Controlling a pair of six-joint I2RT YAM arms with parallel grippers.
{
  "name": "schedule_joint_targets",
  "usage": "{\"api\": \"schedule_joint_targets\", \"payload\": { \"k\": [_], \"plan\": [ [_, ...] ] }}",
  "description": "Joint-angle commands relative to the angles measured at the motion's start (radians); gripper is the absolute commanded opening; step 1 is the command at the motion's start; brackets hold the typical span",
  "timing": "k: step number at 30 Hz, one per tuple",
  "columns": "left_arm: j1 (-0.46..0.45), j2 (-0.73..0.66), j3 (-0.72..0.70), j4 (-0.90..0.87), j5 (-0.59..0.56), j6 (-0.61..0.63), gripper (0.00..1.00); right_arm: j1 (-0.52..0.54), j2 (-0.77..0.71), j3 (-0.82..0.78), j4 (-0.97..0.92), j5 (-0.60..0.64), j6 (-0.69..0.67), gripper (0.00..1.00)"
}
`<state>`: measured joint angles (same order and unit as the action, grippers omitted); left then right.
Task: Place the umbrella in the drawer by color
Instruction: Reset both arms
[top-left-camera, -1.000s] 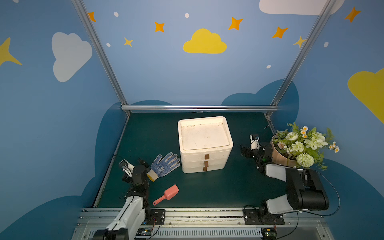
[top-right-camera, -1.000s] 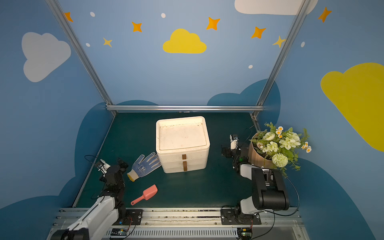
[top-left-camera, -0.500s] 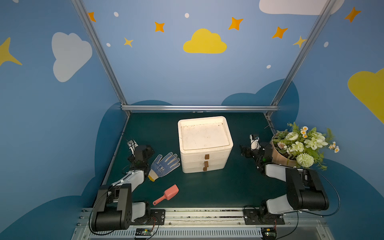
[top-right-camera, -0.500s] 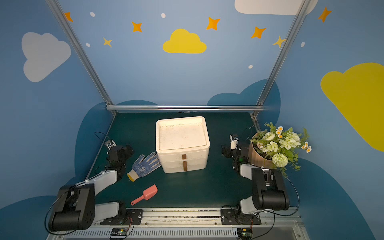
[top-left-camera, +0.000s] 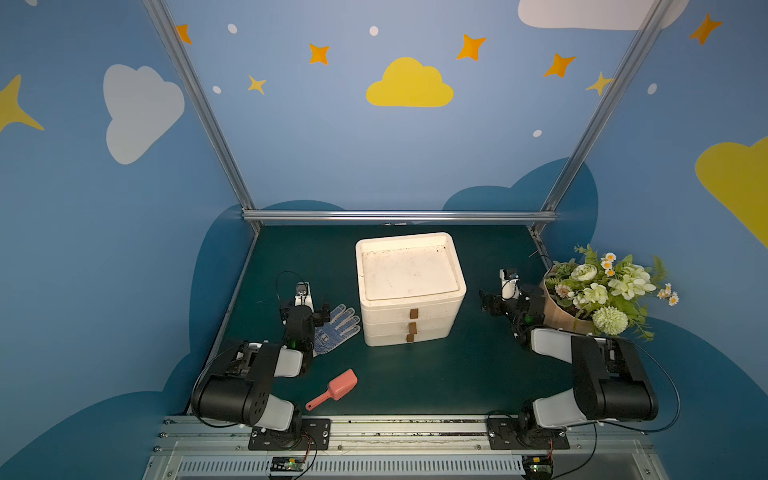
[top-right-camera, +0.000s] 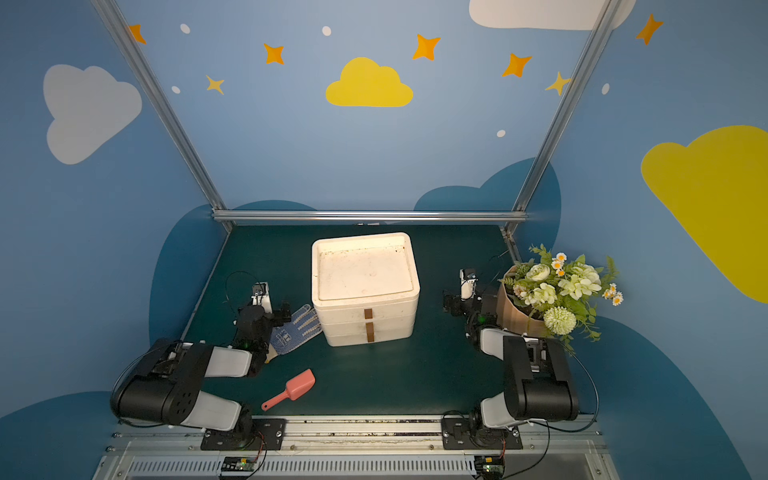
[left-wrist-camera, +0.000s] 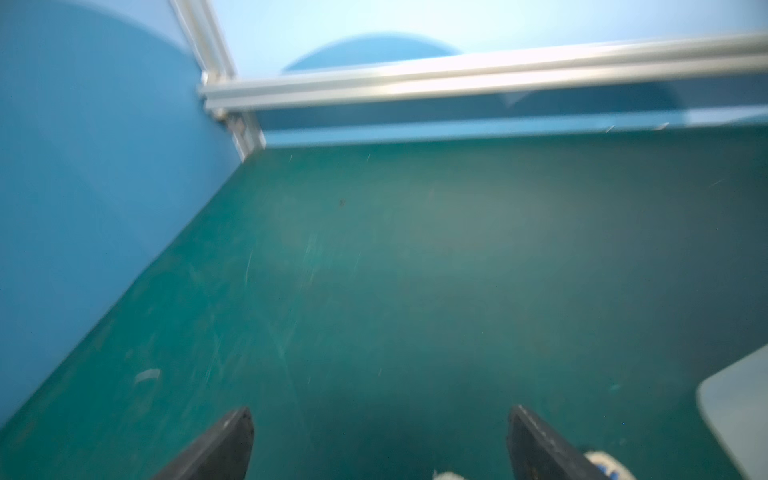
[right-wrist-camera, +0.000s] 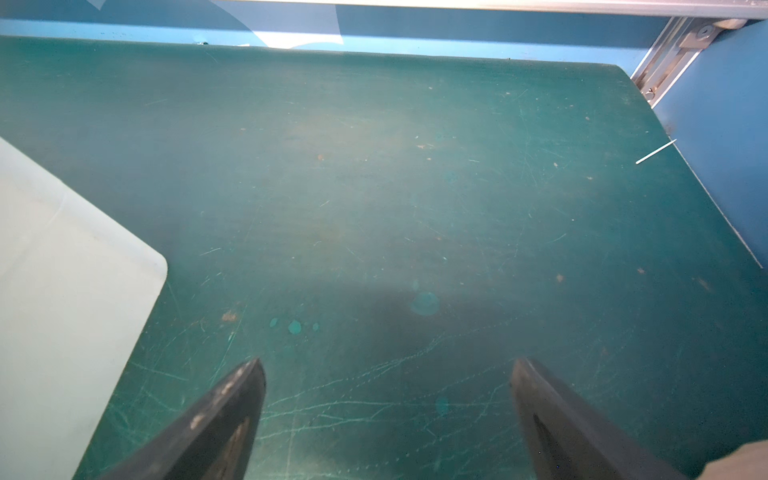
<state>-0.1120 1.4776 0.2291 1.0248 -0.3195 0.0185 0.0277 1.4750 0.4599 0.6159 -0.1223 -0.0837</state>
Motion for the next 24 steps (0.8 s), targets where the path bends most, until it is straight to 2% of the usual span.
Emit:
{"api": "schedule_joint_targets", "payload": {
  "k": [1,4,7,9,12,24],
  "plan": [
    [0.045,0.028,0.007,0.044,0.246,0.068,1.00,-0.003,-0.006,0.003,-0.011,-0.010,-0.002,0.98],
    [0.066,0.108,0.046,0.095,0.263,0.052,1.00,-0.002,-0.006,0.003,-0.012,-0.010,-0.002,0.98],
    [0.081,0.044,0.120,-0.147,0.269,0.034,1.00,-0.003,-0.005,0.003,-0.012,-0.010,-0.002,0.98],
    [0.100,0.075,0.153,-0.159,0.222,-0.017,1.00,-0.002,-0.006,0.003,-0.011,-0.010,-0.001,0.98],
    [0.116,0.065,0.173,-0.214,0.224,-0.036,1.00,-0.003,-0.005,0.003,-0.012,-0.010,-0.001,0.98],
    [0.117,0.062,0.170,-0.206,0.229,-0.033,1.00,-0.003,-0.006,0.002,-0.012,-0.010,-0.001,0.98]
  ]
}}
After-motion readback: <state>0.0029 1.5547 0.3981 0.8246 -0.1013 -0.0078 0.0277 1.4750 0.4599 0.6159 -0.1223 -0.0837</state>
